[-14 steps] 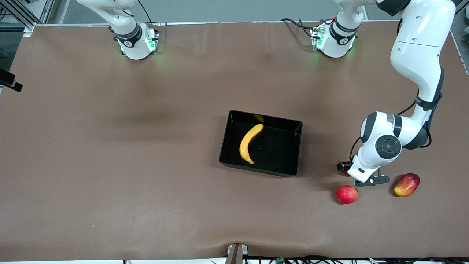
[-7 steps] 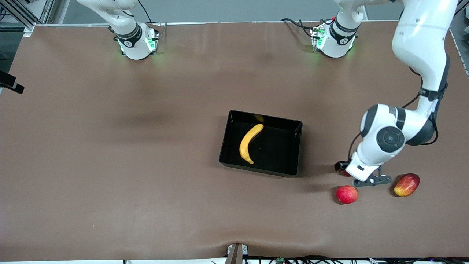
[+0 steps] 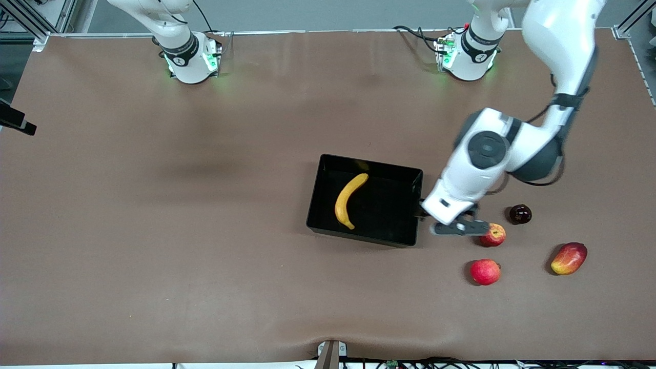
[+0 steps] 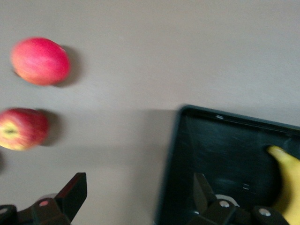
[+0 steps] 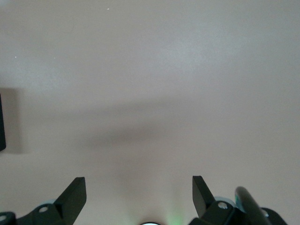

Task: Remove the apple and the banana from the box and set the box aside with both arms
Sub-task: 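Open the left gripper and move it back over the tray, then grasp the yellow banana with the left gripper while the right gripper approaches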

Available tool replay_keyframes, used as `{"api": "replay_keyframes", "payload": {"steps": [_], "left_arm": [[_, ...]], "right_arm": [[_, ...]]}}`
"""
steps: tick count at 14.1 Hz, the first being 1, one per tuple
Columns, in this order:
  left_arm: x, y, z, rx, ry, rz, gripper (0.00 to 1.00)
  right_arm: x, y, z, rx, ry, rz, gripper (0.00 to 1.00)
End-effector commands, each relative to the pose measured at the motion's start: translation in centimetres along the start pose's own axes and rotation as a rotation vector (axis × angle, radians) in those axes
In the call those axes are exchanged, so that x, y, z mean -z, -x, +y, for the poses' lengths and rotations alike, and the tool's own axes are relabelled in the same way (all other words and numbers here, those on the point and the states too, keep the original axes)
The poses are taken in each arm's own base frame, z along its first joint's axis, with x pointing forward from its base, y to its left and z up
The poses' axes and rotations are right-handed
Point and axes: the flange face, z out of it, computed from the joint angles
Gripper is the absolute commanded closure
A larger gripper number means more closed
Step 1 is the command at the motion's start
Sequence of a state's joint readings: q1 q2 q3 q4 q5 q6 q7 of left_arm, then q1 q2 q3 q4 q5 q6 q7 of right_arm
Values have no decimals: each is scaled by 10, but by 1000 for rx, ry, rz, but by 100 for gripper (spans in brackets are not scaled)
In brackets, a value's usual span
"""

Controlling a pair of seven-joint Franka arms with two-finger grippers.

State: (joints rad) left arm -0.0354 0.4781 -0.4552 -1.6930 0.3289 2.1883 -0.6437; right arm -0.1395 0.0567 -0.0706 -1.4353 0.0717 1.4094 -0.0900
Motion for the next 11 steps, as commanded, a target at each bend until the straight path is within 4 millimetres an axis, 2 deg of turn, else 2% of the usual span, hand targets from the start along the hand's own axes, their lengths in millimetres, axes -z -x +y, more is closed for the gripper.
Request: {"api": "replay_keyframes", "payload": {"steps": [1,2,4,6,9,11], "left_arm": [[-5,16,57,33,17,-1,0],[-11,24,77,38,24,-9,0],[-32,34,99,17,28,-29,0],[-50,56,131,-43,22,-46,0],[-76,69,150,-42,59,-66,0],[-89,89,178,-58,100,-57,0]], "right_arm": [[-29,-21,6,2,-16,-50,0],[-48,-30,8,-1,-20,-89,0],[-52,-32,9,-2,-24,-97,0],[-56,-36,5,8,-3,-98,0],[-60,-39,11,53,-13,-101,0],[-68,-40,13,47,-39,-117,0]]}}
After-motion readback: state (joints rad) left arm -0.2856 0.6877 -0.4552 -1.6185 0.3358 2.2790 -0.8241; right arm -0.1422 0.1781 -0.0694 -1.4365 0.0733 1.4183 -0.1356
